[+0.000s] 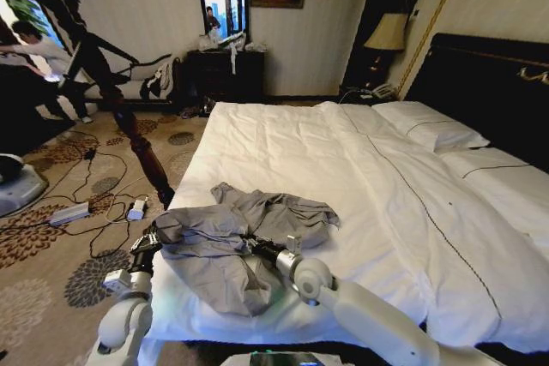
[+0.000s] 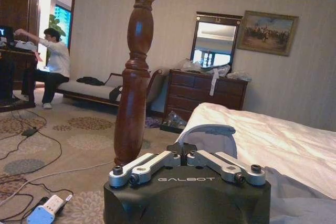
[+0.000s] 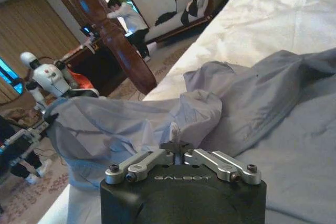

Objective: Pick up the clothes from the bed and hang them on the clothes hanger.

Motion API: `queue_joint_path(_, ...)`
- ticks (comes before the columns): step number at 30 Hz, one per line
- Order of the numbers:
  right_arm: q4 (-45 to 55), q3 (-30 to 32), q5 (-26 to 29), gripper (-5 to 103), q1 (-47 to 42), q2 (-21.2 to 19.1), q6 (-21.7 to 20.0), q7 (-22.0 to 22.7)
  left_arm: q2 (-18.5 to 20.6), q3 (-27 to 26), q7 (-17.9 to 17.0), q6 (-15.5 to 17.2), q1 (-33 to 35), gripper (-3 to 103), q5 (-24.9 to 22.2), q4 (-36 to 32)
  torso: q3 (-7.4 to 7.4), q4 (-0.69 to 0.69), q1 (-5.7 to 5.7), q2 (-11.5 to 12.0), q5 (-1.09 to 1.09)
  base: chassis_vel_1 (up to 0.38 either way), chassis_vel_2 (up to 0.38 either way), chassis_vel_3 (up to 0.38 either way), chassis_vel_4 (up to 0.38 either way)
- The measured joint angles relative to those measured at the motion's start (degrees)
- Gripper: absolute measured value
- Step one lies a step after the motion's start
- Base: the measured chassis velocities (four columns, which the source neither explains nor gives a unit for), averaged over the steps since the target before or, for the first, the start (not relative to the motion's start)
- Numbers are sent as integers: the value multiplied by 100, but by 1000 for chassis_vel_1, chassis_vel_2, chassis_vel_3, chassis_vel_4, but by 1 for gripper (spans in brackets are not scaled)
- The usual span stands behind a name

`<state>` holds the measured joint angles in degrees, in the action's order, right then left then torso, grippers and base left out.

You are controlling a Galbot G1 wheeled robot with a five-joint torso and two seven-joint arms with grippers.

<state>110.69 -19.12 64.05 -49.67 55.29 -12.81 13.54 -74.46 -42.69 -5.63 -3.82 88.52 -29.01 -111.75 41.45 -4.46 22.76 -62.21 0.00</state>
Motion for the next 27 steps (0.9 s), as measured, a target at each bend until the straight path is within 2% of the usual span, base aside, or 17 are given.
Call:
queue_joint_path(4,40,62,0,1,-52,-38,10,-108,-16,31,-6,0,-7,0,5,-3,0,0,0,0,0,0,0,0,0)
queue_joint_path(8,124,122,2,0,-101,-76,113,-255,-20,42,-14,0,-8,0,8,-3,0,0,0,0,0,0,0,0,0)
queue_joint_path(9,181,176,7,0,-101,-102,264,-462,-20,45,-15,0,1,0,8,-10,0,0,0,0,0,0,0,0,0)
queue_joint_path(10,266,250,38,0,-65,-151,559,-866,-14,51,-15,-4,17,0,9,-24,0,0,0,0,0,0,0,0,0)
queue_joint_path(11,266,250,38,0,-65,-151,559,-866,-14,51,-15,-4,17,0,9,-24,0,0,0,0,0,0,0,0,0)
queue_joint_path(13,446,357,218,0,61,-216,1015,-1462,2,78,-16,-23,42,0,16,-38,0,0,0,0,1,0,0,0,0)
queue_joint_path(14,666,437,528,0,259,-284,1325,-1891,13,128,2,-57,69,0,61,-46,0,-1,0,0,1,0,0,0,0)
queue_joint_path(16,965,553,1042,0,651,-371,1580,-2281,16,215,56,-111,101,0,171,-47,0,0,0,0,-1,0,0,0,0)
queue_joint_path(17,965,553,1042,0,651,-371,1580,-2281,16,215,56,-111,101,0,171,-47,0,0,0,0,-1,0,0,0,0)
queue_joint_path(19,1204,622,1476,0,1189,-425,1656,-2411,-13,342,166,-188,121,0,311,-48,0,1,0,0,-1,0,0,0,0)
queue_joint_path(22,1307,612,1739,0,1582,-393,1585,-2202,-35,431,273,-236,138,0,347,-78,0,-1,0,0,-1,0,0,0,0)
queue_joint_path(24,1190,480,1919,0,2154,-192,1262,-1559,-41,500,381,-287,166,0,353,-129,0,-3,0,0,-2,0,0,0,0)
queue_joint_path(25,1190,480,1919,0,2154,-192,1262,-1559,-41,500,381,-287,166,0,353,-129,0,-3,0,0,-2,0,0,0,0)
queue_joint_path(27,512,201,1858,0,2853,307,877,-1029,-13,549,485,-341,231,0,353,-177,0,-1,0,0,1,0,0,0,0)
